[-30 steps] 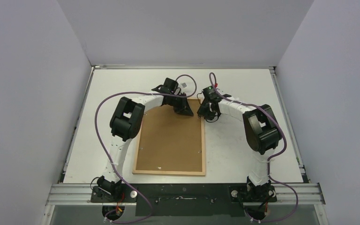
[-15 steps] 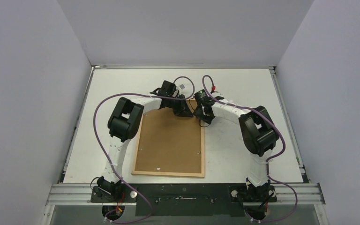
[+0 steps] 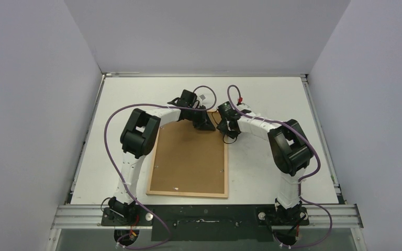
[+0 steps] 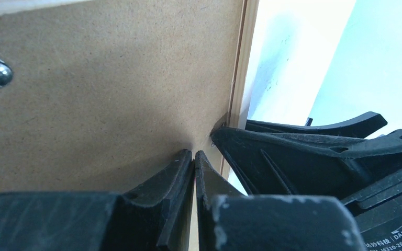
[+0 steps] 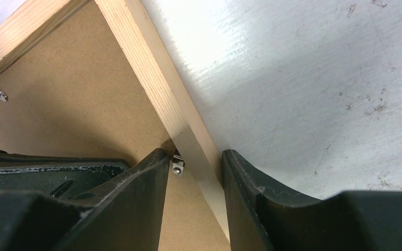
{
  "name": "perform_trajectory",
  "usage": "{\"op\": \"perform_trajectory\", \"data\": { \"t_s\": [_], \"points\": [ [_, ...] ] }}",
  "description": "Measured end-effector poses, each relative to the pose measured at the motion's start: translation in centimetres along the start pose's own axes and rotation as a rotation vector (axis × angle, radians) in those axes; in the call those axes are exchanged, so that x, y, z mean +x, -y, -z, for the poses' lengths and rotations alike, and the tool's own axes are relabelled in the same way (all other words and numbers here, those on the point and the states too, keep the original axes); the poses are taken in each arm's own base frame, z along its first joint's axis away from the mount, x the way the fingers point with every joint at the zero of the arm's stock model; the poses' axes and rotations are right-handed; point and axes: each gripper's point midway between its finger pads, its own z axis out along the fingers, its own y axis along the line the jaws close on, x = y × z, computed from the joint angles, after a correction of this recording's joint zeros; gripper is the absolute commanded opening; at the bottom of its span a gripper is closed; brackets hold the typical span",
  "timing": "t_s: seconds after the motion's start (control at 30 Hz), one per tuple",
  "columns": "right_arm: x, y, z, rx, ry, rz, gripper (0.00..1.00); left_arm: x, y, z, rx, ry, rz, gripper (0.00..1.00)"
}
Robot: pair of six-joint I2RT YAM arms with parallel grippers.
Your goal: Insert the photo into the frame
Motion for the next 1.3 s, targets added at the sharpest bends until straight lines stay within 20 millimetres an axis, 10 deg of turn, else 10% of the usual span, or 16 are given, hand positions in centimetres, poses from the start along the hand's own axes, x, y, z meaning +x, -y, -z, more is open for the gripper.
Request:
{"op": "perform_trajectory", "data": {
  "t_s": [0.53, 1.3],
  "points": [
    [0.1, -0.1, 0.1, -0.014, -0.018, 0.019, 0.0, 0.0, -0.2, 0.1, -0.051, -0.001, 0.02, 0.08],
    [-0.7, 0.2, 0.2, -0.091, -0.049, -0.12, 0.02, -0.6, 0.1, 1.1, -0.075, -0.003, 0.025, 0.18]
  ]
}}
